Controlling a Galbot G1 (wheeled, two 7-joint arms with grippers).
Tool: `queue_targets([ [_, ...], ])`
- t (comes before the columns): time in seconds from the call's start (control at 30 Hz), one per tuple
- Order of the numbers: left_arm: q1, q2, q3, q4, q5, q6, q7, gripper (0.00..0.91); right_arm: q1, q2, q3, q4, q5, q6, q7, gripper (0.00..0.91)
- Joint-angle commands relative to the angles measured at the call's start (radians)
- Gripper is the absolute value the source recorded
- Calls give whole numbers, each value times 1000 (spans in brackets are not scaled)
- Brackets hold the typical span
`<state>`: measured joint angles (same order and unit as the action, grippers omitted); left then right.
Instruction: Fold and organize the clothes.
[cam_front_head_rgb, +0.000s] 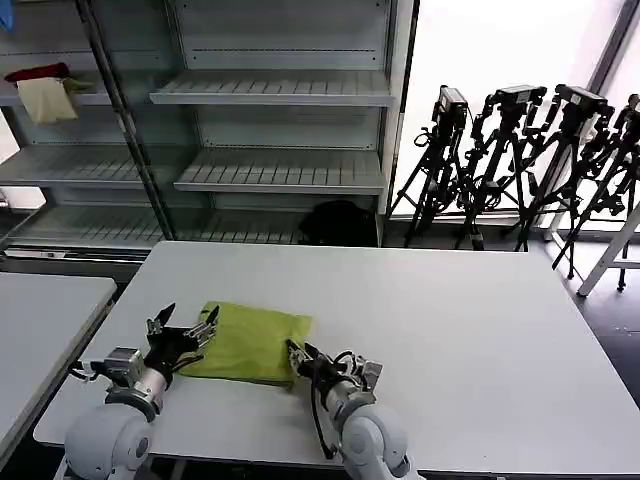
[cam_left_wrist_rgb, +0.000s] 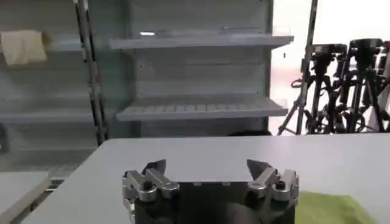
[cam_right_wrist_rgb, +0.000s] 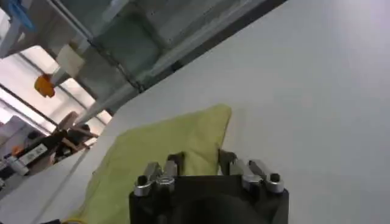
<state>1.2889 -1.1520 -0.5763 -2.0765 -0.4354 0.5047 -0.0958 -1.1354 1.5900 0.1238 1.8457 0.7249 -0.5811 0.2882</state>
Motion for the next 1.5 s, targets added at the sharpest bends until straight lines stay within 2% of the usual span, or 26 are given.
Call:
queue_targets([
  [0.03,5,-9,-20,8,-6,-7,0,907,17,19,-7,-31,13,-3,27,0],
  [0.3,10,-14,-20,15,-4,-21,0,907,7,-26,41,33,24,-3,43,0],
  [0.4,13,-12,-21,19,-4,-27,0,907,9,-81,91,88,55,-5,51,0],
  [0.57,13,-16,-17,22,-2,-30,0,907,22,-249,153,162,140,-7,47,0],
  [0.67,7,-26,-12,23,4,-30,0,907,29,-336,179,163,160,-8,22,0],
  [0.77,4,-34,-7,20,11,-28,-1,907,23,-384,187,160,161,-8,-1,0],
  [0.93,8,-38,-7,12,17,-25,1,907,3,-404,198,161,147,-7,-29,0],
  [0.97,12,-38,-8,9,19,-23,5,907,-3,-400,199,160,114,-6,-49,20],
  [1.0,17,-37,-9,8,20,-22,12,907,-7,-396,198,159,78,-6,-70,907],
  [1.3,20,-40,-7,-4,21,-21,20,907,-46,-379,211,190,-26,-3,-111,907],
  [1.37,15,-41,-8,-2,20,-21,20,907,-69,-376,241,214,-139,-1,-138,907],
  [1.4,13,-41,-10,-1,19,-21,20,907,-88,-363,295,224,-293,1,-182,907],
  [1.43,12,-42,-11,-1,17,-22,20,907,-96,-355,324,227,-318,1,-205,907],
  [1.47,5,-43,-15,2,13,-23,21,907,-105,-372,377,231,-451,2,-220,907],
  [1.5,-1,-43,-20,9,6,-30,23,907,-108,-387,401,231,-469,3,-217,907],
])
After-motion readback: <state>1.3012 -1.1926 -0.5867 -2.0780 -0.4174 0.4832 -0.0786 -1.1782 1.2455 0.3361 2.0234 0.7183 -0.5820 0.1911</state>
